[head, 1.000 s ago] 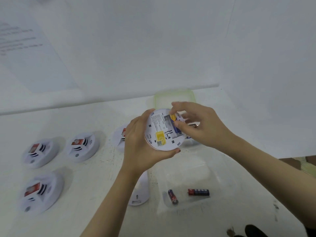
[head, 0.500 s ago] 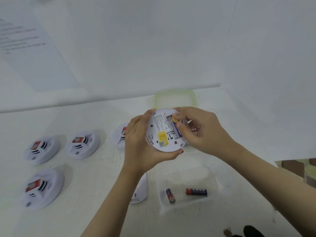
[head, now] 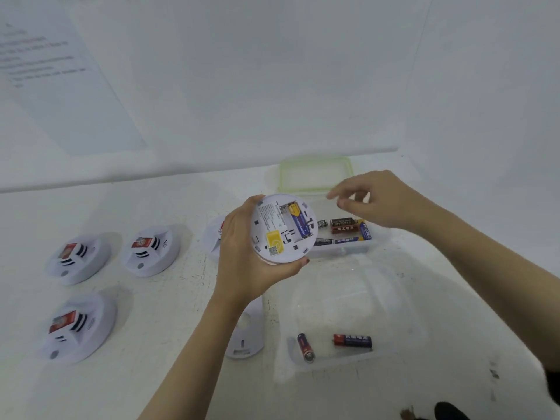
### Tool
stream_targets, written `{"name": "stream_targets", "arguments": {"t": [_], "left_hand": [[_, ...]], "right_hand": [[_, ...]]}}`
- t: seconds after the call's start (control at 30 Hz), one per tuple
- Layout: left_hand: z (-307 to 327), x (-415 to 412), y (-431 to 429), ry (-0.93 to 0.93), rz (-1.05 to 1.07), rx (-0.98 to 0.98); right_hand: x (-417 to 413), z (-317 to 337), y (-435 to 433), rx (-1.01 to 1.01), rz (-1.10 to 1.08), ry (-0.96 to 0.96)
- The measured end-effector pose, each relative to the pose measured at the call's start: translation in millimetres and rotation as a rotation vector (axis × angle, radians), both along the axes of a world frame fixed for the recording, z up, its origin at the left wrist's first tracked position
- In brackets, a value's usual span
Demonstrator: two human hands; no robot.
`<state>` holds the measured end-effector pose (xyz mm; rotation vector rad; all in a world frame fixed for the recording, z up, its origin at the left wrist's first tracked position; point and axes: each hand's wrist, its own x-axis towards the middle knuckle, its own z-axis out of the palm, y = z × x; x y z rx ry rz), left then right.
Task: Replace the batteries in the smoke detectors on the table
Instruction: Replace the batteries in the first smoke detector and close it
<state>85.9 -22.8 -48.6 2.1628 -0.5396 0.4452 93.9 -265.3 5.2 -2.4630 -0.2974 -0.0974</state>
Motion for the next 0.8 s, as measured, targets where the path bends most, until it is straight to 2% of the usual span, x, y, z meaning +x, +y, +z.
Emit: {"name": "stream_targets", "arguments": {"t": [0.1,0.17,0.27,0.43,0.53,0.7,0.8], "left_hand": [[0,-1,3,-0.015,0.017,-0.022],[1,-1,5,-0.028,0.02,-0.027],[1,2,8,-0.035,0.018,-0.019],[-4,6,12,-0.046,0.032,-0.022],[-4,8,12,-0.059,0.032,-0.013],[-5,11,11,-0.054,0.03,0.007],[-5,11,8,-0.051,0.029,0.013]], "right_hand": [[10,6,-1,-0.462,0.04,0.188],[14,4,7,-0.642,0.082,0.232],[17,-1,17,-0.786,0.137,0.237],[21,-2,21,-0.862,0.166,0.232],[22,-2,18,-0.772,0.166,0.274],[17,9,5,-0.357,0.093,0.231],[3,20,13,-0.069,0.067,0.087]]}}
